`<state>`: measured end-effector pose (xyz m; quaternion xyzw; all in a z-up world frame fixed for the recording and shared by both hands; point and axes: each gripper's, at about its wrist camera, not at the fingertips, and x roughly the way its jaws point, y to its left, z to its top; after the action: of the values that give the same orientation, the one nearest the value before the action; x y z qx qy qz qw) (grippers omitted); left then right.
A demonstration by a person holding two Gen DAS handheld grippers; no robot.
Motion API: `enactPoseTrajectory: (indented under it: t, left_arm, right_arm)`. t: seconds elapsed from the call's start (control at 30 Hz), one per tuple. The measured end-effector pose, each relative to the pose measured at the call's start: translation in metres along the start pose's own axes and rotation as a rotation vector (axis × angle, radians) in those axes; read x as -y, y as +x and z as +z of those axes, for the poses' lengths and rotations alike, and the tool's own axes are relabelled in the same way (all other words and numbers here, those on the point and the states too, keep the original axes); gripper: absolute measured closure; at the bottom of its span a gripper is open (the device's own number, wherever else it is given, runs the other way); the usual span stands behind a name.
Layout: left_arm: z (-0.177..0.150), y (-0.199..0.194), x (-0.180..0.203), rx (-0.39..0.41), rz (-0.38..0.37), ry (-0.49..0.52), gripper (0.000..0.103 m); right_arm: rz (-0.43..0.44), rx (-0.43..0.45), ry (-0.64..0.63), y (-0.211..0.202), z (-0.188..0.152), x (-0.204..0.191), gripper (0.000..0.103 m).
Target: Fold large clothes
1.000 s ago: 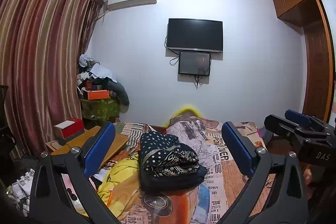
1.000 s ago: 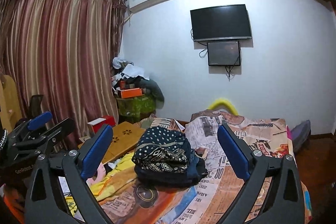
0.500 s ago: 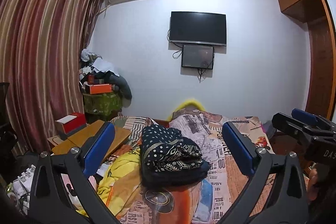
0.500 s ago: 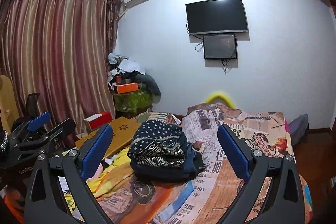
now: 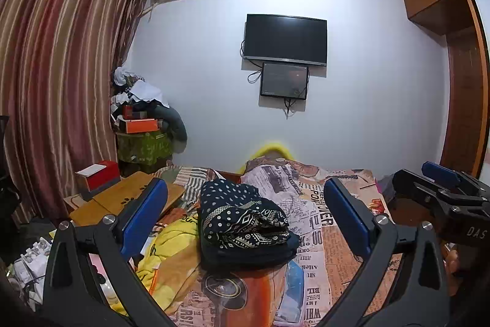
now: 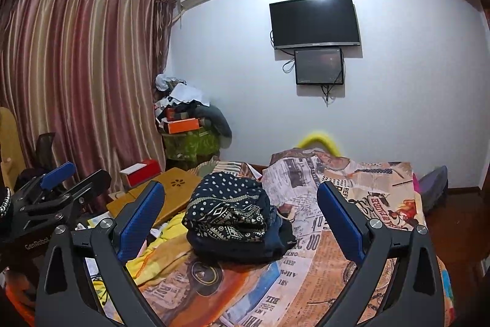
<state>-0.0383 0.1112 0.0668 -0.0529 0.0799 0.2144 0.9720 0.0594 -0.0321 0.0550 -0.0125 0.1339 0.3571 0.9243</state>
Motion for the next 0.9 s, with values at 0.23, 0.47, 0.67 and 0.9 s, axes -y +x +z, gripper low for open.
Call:
enactPoseTrajectory:
  t: [0.23,0.47,0.67,0.9]
  left_arm:
    - [-0.0007,0.0002,0.0024,-0.002,-0.018,0.005,0.001]
    - [0.0011,0.0000,0.0027,-0.005,-0.044,-0.013,0.001]
    - [0.0022,0.0006,0.0033,-0.005,-0.058,-0.022,0.001]
    - [0.0000,0.0026,0.0047,-0.012,-0.064,-0.017,0.001]
  right_arm:
    - [-0.012,0.005,-0.008,-0.0028,0.0014,0.0015,0.004]
    - [-0.013,0.010,-0.009,-0.0041,0.0012,0.0027,0.004]
    - [-0.018,0.015,-0.001,-0.0052,0.0012,0.0041,0.004]
    - [-0.019,0.008,0.008,-0.0027,0.0003,0.0076,0.004]
